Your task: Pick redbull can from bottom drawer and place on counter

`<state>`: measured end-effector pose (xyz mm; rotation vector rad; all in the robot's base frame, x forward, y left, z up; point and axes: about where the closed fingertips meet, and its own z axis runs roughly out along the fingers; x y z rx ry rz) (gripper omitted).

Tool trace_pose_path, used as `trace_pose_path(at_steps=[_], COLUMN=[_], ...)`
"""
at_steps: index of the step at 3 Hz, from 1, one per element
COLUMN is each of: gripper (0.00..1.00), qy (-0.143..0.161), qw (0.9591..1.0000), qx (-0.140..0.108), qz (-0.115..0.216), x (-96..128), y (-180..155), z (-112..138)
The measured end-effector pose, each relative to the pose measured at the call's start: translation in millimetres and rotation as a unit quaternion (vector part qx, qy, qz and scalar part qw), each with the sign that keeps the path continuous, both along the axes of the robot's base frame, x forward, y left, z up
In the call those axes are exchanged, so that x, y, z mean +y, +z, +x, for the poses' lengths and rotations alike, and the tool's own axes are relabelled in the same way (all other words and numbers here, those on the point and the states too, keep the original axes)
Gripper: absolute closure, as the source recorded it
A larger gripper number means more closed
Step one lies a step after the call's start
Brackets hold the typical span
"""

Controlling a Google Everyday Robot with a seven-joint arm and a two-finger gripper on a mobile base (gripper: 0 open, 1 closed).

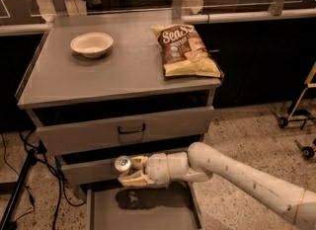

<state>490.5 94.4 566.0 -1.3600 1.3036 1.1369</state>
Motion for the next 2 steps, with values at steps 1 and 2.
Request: trace_pose_path(at_steps=[1,2], gripper=[1.00,1.00], qy=[-0.024,-0.064], qw=[0.9995,0.9975], qx=[0.010,0.006], qz=[-0.015,-0.031], x=[-11.5,-34.6], y=[8.7,58.8], z=[5.4,14.4])
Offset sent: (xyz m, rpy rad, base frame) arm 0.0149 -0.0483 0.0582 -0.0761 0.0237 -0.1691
